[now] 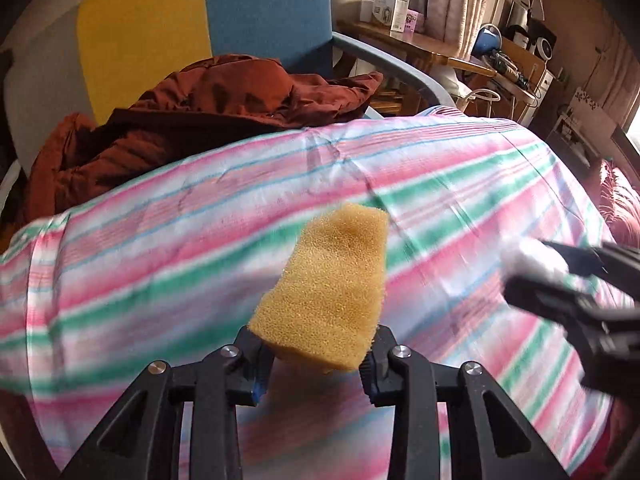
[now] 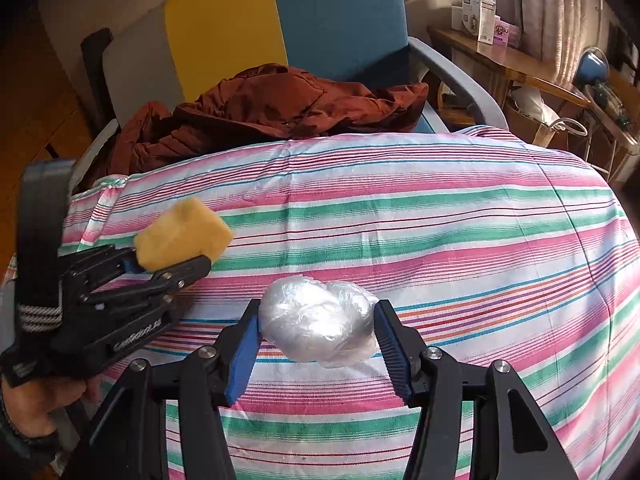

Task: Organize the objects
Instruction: 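Grasp the last yellow sponge with the left tool while the right holds the ball, then carry the sponge and white ball over the gold tray and release both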

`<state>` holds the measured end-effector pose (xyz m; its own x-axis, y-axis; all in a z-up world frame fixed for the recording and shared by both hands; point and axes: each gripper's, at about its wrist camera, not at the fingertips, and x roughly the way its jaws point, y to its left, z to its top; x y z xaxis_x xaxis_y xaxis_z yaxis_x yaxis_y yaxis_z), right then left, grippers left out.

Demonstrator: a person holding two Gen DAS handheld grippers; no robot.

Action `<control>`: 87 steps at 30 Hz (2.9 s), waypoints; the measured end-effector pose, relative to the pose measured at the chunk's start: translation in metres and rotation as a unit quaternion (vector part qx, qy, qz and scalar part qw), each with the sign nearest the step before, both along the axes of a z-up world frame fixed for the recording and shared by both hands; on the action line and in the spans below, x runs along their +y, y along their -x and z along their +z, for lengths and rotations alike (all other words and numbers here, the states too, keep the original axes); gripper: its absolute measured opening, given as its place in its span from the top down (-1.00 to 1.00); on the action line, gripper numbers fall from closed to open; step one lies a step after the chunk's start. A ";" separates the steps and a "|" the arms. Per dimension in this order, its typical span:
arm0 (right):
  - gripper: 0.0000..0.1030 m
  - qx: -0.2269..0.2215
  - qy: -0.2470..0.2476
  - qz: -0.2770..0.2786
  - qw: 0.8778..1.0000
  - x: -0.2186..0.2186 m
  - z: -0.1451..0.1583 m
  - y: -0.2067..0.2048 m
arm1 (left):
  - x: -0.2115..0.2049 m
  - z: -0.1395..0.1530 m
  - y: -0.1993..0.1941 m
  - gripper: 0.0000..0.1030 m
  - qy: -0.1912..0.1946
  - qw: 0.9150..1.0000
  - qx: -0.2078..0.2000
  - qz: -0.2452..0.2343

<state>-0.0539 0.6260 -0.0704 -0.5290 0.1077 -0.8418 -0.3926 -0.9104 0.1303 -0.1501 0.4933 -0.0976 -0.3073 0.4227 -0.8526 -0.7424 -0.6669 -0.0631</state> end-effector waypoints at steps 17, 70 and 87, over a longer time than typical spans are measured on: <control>-0.09 -0.032 -0.005 0.100 0.994 -0.048 -0.031 0.015 | -0.130 0.011 -0.110 0.32 -0.015 0.999 0.031 0.034; -0.09 -0.057 -0.032 0.229 0.971 -0.209 0.016 0.021 | -0.297 0.105 -0.134 0.37 -0.127 0.985 0.064 0.094; -0.09 0.061 0.041 0.276 0.958 -0.347 0.062 0.010 | -0.456 0.111 -0.109 0.37 -0.116 0.948 0.120 0.270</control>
<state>-0.0635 0.2789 -0.0082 -0.5802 -0.2819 -0.7641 0.1694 -0.9595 0.2253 -0.0408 0.0375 0.0129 -0.7057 0.3159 -0.6342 -0.3075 -0.9430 -0.1275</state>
